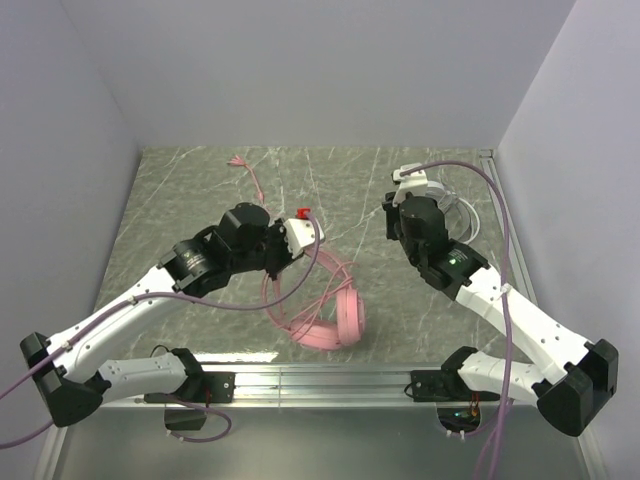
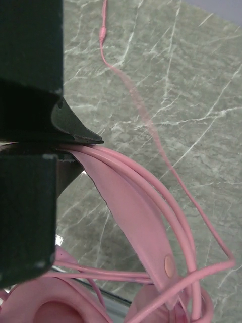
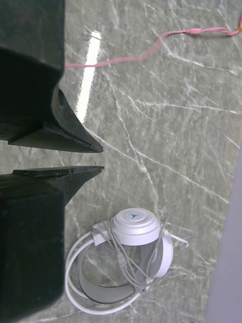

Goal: Wrap the headphones
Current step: Wrap the headphone cable with the right arm

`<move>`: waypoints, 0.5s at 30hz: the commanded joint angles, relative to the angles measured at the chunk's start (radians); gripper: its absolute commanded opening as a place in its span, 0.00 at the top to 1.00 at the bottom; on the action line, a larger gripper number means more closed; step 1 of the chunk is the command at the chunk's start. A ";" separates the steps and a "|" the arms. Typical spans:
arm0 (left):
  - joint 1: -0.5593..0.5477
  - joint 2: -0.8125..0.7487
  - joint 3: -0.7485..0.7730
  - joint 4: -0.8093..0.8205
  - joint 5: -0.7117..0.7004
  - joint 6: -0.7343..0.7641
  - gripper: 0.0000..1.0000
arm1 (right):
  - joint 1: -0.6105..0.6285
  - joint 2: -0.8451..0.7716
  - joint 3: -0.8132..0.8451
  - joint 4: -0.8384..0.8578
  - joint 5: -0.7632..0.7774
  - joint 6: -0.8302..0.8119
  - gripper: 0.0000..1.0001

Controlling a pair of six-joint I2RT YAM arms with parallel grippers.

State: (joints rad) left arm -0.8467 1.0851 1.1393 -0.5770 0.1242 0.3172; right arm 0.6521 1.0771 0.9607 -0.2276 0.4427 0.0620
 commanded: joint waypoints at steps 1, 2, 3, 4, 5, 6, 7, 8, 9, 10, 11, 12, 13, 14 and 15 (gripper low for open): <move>0.005 0.045 0.125 -0.014 0.034 -0.124 1.00 | -0.015 -0.008 0.016 0.030 -0.010 0.010 0.76; 0.005 0.052 0.131 -0.020 0.034 -0.127 1.00 | -0.022 -0.003 0.021 0.022 -0.010 0.013 0.75; 0.005 0.062 0.134 -0.020 0.029 -0.133 1.00 | -0.029 0.000 0.024 0.017 -0.013 0.016 0.75; 0.005 0.062 0.135 -0.011 0.028 -0.144 1.00 | -0.034 0.003 0.026 0.014 -0.021 0.022 0.75; 0.005 0.062 0.134 -0.007 0.031 -0.144 1.00 | -0.040 0.003 0.024 0.016 -0.028 0.025 0.74; 0.005 0.056 0.131 -0.001 0.041 -0.142 1.00 | -0.052 0.001 0.023 0.017 -0.036 0.028 0.73; 0.005 0.052 0.125 0.014 0.045 -0.150 1.00 | -0.060 -0.002 0.019 0.017 -0.045 0.035 0.72; 0.006 0.045 0.122 0.020 0.045 -0.156 1.00 | -0.065 -0.005 0.016 0.019 -0.067 0.038 0.72; 0.006 0.036 0.119 0.029 0.049 -0.161 1.00 | -0.069 -0.006 0.013 0.020 -0.078 0.041 0.71; 0.006 0.032 0.119 0.034 0.049 -0.170 1.00 | -0.077 -0.009 0.009 0.025 -0.087 0.047 0.71; 0.005 0.030 0.122 0.037 0.048 -0.178 1.00 | -0.081 -0.012 0.004 0.027 -0.104 0.055 0.68; 0.005 0.027 0.128 0.036 0.040 -0.187 1.00 | -0.085 -0.016 0.000 0.031 -0.113 0.058 0.67; 0.006 0.030 0.148 0.031 0.020 -0.207 1.00 | -0.091 -0.023 -0.014 0.040 -0.122 0.068 0.65; 0.006 0.038 0.158 0.016 0.009 -0.213 1.00 | -0.097 -0.028 -0.022 0.048 -0.131 0.073 0.61; 0.006 0.044 0.171 0.009 0.000 -0.220 1.00 | -0.100 -0.034 -0.040 0.056 -0.162 0.076 0.59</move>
State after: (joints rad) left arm -0.8429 1.1561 1.2221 -0.6193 0.1226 0.1902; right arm 0.5682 1.0771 0.9497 -0.2199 0.3447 0.1116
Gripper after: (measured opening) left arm 0.094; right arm 0.392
